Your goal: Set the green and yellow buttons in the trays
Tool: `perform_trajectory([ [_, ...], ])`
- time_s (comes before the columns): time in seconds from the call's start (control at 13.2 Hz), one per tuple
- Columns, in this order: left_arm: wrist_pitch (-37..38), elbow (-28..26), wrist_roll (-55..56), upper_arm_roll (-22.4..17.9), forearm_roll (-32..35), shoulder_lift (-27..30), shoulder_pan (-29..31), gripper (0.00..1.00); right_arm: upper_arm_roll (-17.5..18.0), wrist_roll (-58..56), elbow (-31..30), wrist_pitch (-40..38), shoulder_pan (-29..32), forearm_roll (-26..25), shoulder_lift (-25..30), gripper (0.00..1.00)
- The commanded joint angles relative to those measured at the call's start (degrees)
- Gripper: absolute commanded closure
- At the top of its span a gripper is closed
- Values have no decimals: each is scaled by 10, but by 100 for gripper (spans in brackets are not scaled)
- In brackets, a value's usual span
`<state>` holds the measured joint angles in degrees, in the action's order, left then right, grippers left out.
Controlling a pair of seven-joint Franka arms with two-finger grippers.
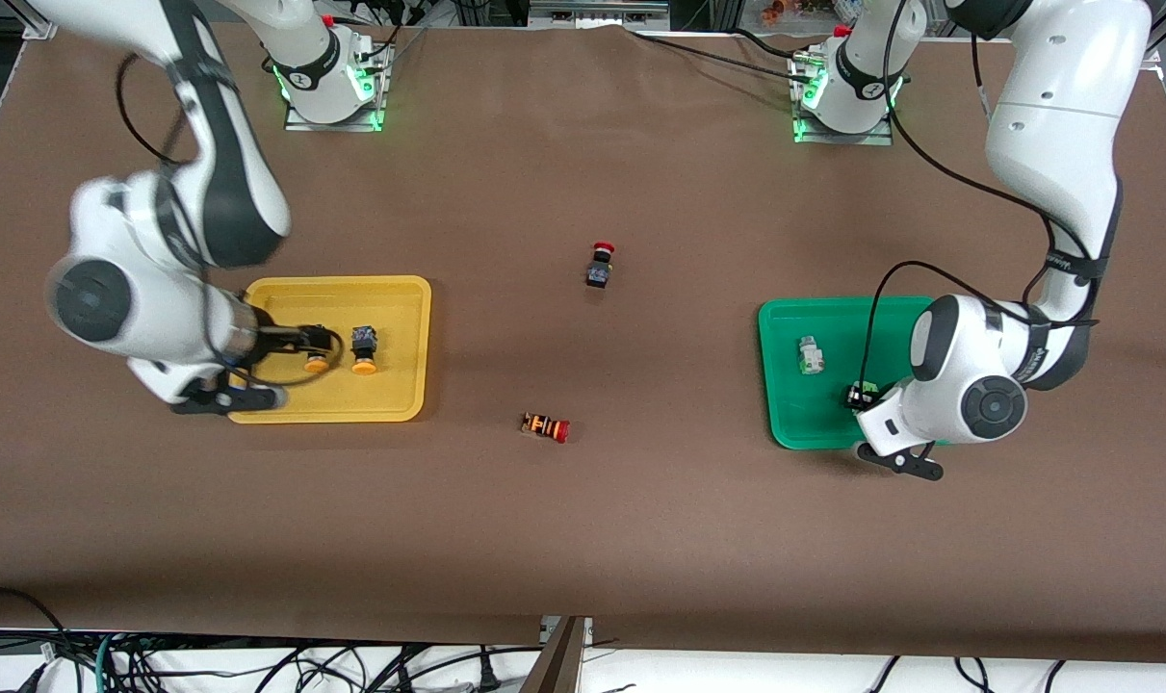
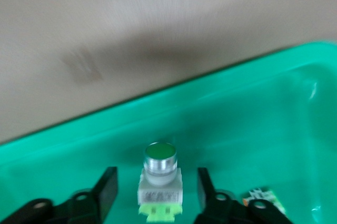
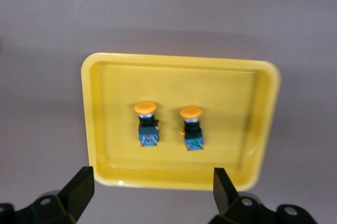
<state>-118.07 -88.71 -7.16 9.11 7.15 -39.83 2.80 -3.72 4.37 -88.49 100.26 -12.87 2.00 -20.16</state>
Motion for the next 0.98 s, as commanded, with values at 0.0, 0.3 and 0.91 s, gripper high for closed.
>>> perform_trajectory([
  [0.0,40,-8,-2,7,2,93,1,0,-4,-17,4,-58,3,-8,84,0],
  [0.3,172,70,-13,6,3,177,4,0,-2,-20,6,-121,3,-36,152,0],
  [0.91,233,-40,42,-74,-35,404,-53,0,0,-52,8,-145,26,-51,192,0],
])
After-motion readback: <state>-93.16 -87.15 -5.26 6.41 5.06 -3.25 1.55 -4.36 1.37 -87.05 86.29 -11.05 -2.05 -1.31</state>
